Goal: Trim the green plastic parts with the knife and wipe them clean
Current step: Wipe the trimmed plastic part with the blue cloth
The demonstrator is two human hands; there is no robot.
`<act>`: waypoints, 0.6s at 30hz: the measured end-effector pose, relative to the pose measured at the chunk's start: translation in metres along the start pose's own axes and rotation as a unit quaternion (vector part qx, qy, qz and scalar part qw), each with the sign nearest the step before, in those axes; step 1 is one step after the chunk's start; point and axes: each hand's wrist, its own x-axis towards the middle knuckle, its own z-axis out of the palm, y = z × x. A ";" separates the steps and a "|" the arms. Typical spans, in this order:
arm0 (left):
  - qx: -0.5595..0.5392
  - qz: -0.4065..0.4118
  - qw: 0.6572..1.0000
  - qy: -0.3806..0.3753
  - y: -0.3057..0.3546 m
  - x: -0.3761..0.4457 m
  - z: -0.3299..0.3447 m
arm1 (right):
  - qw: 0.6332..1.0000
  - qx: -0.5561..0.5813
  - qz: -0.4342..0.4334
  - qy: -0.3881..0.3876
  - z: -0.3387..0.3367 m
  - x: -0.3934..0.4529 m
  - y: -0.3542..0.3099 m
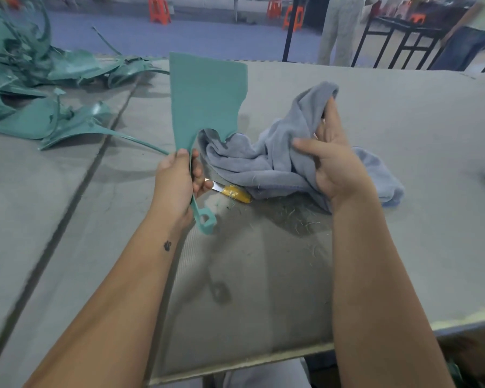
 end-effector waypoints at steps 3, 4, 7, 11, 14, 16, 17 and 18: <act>0.010 -0.001 1.000 -0.002 0.000 -0.003 0.001 | 0.998 0.052 -0.007 0.037 0.006 0.002 -0.009; 0.008 -0.005 1.000 -0.001 0.000 -0.004 0.001 | 0.989 0.132 0.005 0.064 0.007 0.003 -0.012; -0.011 -0.014 1.000 -0.002 -0.001 -0.007 0.003 | 0.922 0.369 0.049 0.104 0.015 0.002 -0.015; 0.026 -0.007 0.999 -0.023 -0.005 -0.011 0.006 | 0.889 0.435 0.030 0.142 0.036 -0.004 0.008; 0.093 -0.007 0.994 -0.049 -0.007 -0.012 0.002 | 0.894 0.423 0.060 0.131 0.043 -0.004 0.019; 0.102 -0.023 0.991 -0.082 -0.007 -0.011 -0.003 | 0.908 0.396 0.111 0.084 0.045 -0.001 0.016; 0.103 -0.028 0.990 -0.094 -0.006 -0.011 -0.006 | 0.913 0.375 0.152 0.054 0.048 0.000 0.013; 0.109 -0.026 0.989 -0.097 -0.005 -0.011 -0.008 | 0.919 0.341 0.196 0.032 0.053 0.001 0.009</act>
